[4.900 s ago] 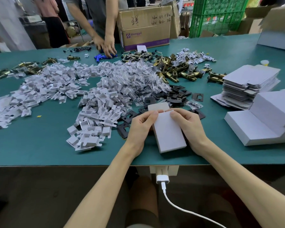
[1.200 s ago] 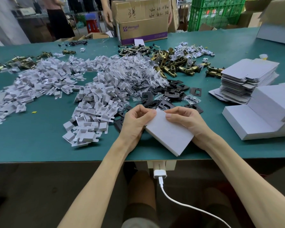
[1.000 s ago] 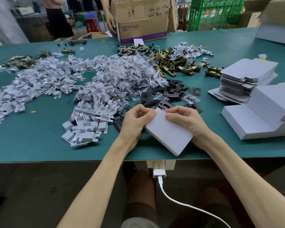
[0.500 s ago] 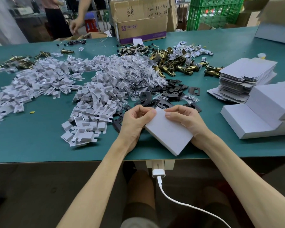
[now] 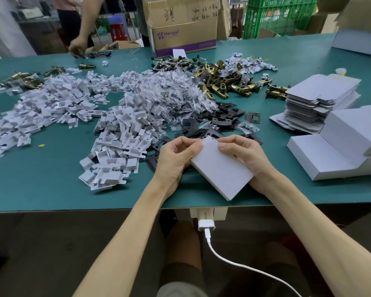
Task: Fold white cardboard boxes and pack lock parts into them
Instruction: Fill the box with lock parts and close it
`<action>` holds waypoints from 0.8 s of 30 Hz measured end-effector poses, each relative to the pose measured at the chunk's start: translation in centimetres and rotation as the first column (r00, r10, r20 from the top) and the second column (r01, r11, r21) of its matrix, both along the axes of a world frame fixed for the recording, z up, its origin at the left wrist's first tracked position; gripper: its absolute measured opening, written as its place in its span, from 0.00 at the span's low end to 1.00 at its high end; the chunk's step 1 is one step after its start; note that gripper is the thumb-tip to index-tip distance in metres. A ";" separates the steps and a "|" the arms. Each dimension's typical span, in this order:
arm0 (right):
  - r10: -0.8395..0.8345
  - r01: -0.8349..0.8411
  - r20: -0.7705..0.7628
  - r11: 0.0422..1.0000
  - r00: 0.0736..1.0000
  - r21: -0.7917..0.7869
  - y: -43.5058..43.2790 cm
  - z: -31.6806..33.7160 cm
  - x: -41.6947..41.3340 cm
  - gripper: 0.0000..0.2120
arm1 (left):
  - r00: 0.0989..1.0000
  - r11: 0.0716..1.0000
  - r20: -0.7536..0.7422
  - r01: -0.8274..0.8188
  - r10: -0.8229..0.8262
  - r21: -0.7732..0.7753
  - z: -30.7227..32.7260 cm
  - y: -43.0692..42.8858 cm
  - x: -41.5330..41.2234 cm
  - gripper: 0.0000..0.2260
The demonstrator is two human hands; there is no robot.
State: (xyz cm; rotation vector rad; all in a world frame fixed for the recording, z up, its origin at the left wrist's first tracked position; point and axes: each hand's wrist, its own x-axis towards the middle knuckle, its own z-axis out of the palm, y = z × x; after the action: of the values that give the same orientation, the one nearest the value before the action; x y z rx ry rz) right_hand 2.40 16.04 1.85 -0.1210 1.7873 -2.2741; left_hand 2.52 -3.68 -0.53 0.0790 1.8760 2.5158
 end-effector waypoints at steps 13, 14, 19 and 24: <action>-0.051 0.051 -0.018 0.999 0.999 -0.006 0.0 -0.4 -0.2 0.04 | 1.000 1.000 -0.010 0.000 0.000 -0.017 0.0 0.1 0.2 0.02; -0.063 0.063 -0.017 0.998 0.998 -0.006 -0.1 -0.5 -0.2 0.05 | 1.000 1.000 -0.014 0.003 -0.003 -0.018 0.0 0.2 0.2 0.03; -0.057 0.055 -0.078 0.998 0.995 -0.033 0.1 -0.9 -0.5 0.15 | 0.998 0.996 -0.052 0.028 -0.032 -0.084 -0.1 0.2 0.3 0.06; 0.000 -0.004 -0.103 0.999 0.995 -0.034 0.2 -1.0 -0.4 0.16 | 0.998 0.992 -0.061 0.026 -0.033 -0.121 -0.3 0.2 0.3 0.07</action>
State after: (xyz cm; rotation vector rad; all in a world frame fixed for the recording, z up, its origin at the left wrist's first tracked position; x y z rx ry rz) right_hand 1.98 16.25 0.90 -0.2503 1.7970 -2.3369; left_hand 2.83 -3.43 -0.79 0.1863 2.0295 2.4022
